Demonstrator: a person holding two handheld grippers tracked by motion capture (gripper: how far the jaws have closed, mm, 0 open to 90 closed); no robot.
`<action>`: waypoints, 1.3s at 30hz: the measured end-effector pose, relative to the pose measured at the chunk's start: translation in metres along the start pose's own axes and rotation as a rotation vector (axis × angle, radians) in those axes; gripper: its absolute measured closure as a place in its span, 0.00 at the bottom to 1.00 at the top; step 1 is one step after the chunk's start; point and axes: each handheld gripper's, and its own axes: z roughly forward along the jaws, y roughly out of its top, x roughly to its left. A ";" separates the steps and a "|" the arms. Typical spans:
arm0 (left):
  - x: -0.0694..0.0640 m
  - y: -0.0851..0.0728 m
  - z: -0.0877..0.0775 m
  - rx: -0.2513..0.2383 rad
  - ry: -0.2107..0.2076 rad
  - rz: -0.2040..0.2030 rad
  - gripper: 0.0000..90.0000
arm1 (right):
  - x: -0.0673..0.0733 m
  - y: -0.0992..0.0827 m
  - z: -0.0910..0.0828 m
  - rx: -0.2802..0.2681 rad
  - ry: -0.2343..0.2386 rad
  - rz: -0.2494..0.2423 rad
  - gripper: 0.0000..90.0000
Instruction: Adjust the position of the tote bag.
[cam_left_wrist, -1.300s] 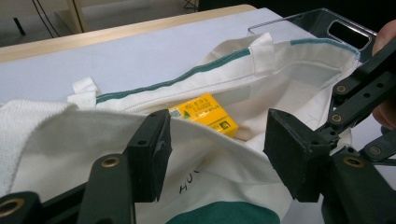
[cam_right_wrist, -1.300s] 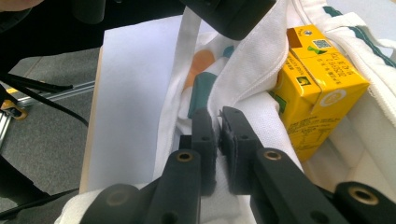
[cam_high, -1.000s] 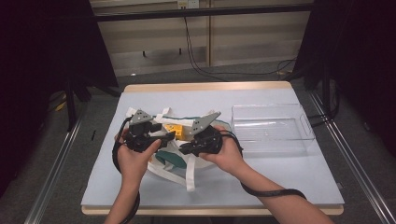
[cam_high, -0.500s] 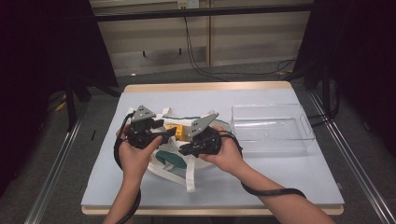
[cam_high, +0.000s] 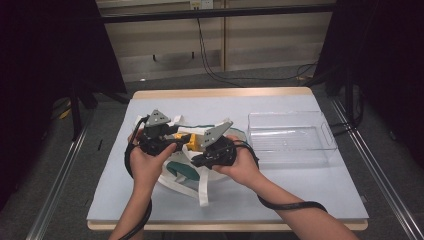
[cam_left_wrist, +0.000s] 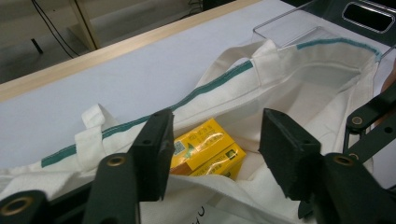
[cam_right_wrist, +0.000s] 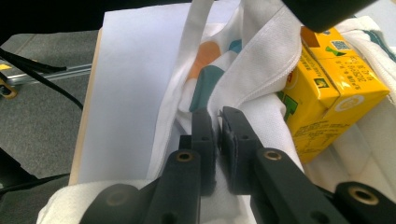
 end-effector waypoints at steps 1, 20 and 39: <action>0.001 0.000 0.001 0.024 0.003 0.019 0.52 | 0.000 0.000 0.000 -0.002 0.001 0.002 0.93; 0.015 -0.019 -0.011 0.069 -0.057 -0.040 0.95 | -0.018 0.008 -0.027 -0.085 -0.026 0.101 0.60; 0.006 -0.036 -0.019 0.097 -0.086 -0.051 1.00 | -0.065 -0.003 -0.037 -0.010 -0.255 0.155 0.60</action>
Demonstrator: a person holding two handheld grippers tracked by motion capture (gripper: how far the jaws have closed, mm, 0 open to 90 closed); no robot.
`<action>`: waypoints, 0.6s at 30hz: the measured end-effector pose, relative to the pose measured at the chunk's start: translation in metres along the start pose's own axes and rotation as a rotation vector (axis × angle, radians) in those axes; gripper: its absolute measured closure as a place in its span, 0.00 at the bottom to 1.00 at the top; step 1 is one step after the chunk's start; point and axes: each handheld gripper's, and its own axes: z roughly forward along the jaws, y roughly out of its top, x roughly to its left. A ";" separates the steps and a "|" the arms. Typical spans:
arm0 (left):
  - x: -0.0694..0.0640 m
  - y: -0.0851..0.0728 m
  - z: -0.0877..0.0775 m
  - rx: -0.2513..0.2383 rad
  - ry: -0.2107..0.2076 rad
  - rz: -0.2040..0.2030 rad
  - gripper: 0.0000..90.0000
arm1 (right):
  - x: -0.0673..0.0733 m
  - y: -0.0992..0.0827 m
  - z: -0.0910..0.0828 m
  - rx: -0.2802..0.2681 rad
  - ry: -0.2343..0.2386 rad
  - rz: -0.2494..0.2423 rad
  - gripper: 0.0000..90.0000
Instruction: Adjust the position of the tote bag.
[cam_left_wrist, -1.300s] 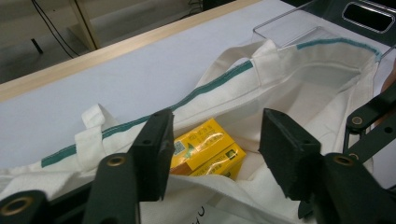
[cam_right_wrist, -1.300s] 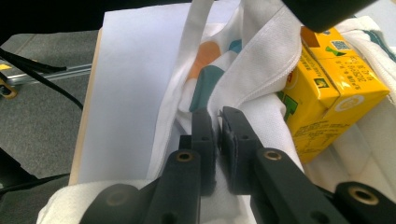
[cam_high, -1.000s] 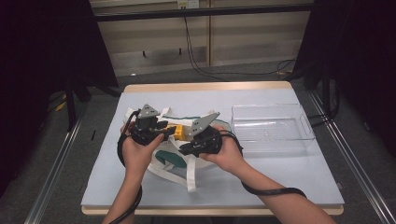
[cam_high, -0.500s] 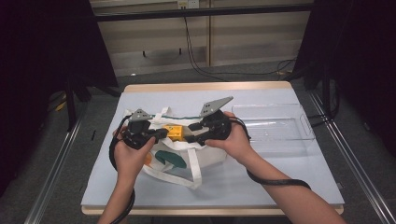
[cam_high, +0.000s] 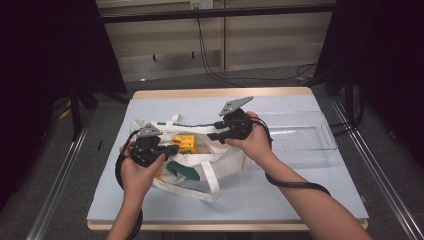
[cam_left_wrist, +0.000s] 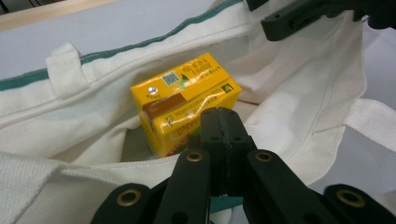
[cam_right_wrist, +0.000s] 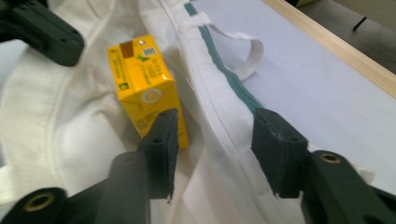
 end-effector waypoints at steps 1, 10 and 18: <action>0.000 -0.002 -0.001 0.006 -0.006 0.002 1.00 | -0.001 0.000 0.001 0.002 -0.007 0.000 0.61; -0.001 -0.017 0.002 0.026 -0.025 -0.024 1.00 | -0.005 -0.001 0.007 0.043 -0.054 -0.031 0.65; -0.001 -0.031 0.012 0.048 -0.050 -0.040 1.00 | -0.010 -0.001 0.009 0.049 -0.067 -0.016 0.64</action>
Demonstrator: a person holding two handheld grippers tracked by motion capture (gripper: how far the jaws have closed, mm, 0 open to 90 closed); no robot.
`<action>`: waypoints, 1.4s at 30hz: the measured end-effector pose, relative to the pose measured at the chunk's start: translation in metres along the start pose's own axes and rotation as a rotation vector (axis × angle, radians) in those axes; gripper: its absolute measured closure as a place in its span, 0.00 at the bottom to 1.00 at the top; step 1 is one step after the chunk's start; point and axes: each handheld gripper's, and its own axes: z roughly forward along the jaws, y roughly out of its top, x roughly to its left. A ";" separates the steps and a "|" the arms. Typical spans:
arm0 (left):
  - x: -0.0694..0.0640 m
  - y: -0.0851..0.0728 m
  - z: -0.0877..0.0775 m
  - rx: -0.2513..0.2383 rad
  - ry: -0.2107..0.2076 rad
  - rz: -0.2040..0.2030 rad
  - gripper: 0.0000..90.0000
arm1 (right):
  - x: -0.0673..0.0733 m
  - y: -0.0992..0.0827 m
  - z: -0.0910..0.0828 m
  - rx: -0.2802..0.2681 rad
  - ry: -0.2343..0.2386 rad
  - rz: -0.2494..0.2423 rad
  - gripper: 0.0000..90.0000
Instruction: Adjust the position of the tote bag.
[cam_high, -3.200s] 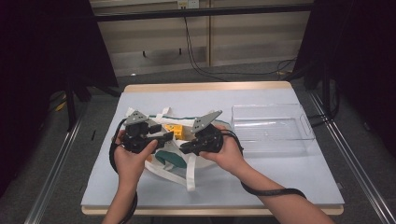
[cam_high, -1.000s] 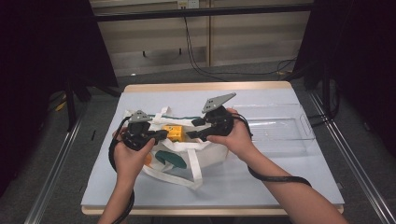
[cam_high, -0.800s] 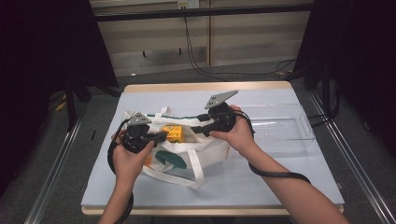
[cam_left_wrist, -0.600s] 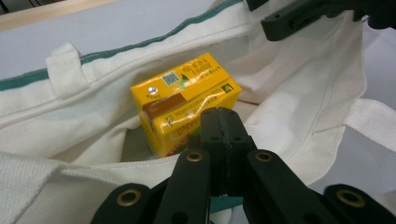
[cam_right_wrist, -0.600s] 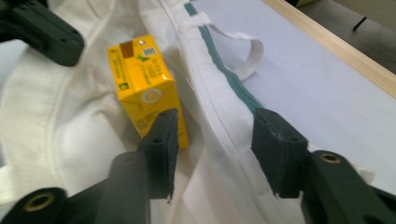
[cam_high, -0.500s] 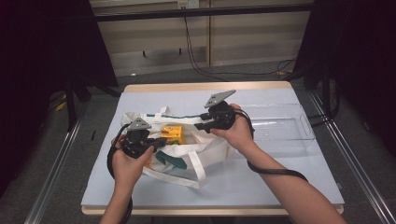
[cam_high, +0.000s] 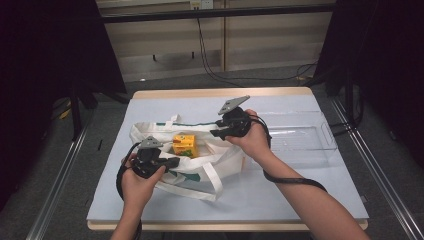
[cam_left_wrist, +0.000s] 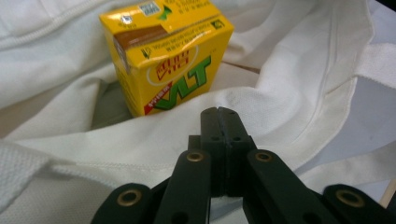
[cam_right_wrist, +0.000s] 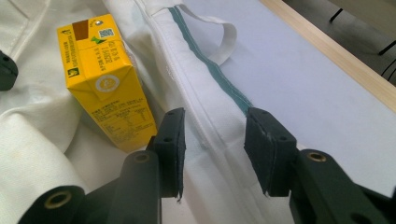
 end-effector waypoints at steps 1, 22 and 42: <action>0.000 -0.001 0.002 0.001 -0.003 -0.004 1.00 | -0.001 0.000 0.001 -0.001 -0.005 -0.003 0.65; 0.002 -0.013 0.006 0.000 -0.021 -0.016 1.00 | -0.007 0.000 0.006 0.000 0.051 0.008 0.97; 0.002 -0.013 0.006 -0.003 -0.018 0.002 1.00 | -0.027 0.005 0.006 0.056 0.054 0.133 0.51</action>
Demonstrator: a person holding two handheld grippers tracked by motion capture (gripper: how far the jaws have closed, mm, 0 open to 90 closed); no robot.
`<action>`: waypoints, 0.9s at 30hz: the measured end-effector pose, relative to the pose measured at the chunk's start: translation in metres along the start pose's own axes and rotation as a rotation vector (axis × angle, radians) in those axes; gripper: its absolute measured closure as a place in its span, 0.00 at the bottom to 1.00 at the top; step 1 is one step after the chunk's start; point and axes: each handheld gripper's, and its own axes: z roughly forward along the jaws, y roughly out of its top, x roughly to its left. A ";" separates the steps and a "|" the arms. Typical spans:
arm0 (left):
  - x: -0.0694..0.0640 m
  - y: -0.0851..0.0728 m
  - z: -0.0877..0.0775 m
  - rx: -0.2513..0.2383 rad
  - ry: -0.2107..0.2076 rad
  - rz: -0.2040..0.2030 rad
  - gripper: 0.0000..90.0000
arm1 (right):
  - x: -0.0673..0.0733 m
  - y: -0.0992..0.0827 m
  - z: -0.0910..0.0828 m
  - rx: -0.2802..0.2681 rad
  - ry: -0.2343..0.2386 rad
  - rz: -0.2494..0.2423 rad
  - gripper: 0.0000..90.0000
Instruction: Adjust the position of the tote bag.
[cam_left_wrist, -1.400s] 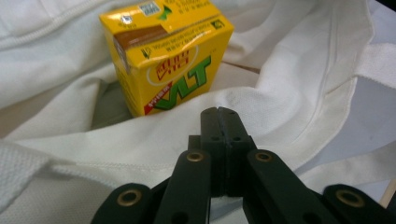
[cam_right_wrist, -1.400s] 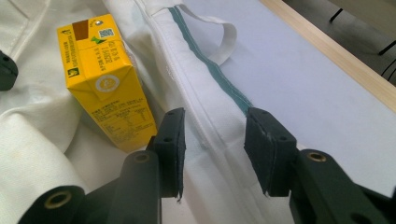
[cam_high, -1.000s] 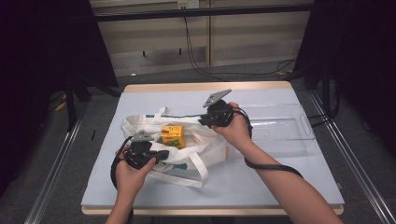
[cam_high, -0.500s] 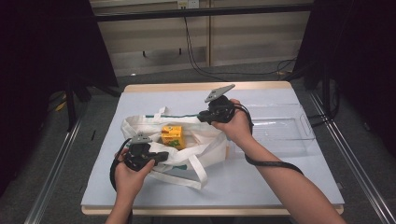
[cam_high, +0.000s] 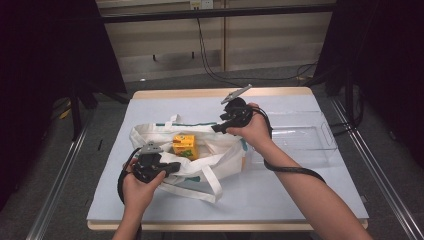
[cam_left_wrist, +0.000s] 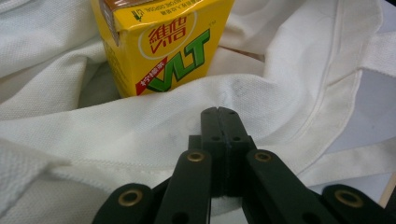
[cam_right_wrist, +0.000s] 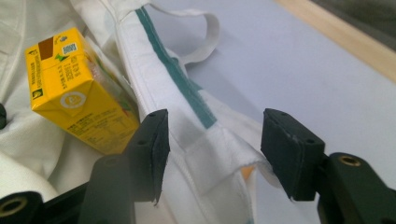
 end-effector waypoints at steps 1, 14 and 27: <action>0.000 0.000 0.000 -0.001 0.000 0.003 1.00 | 0.000 -0.001 0.001 0.014 0.010 0.000 0.53; -0.001 -0.002 0.004 0.018 -0.005 0.004 1.00 | -0.006 -0.005 -0.006 -0.008 -0.021 0.044 0.91; 0.000 -0.011 0.006 0.047 -0.024 -0.015 1.00 | -0.013 -0.011 0.006 -0.013 -0.071 0.095 0.90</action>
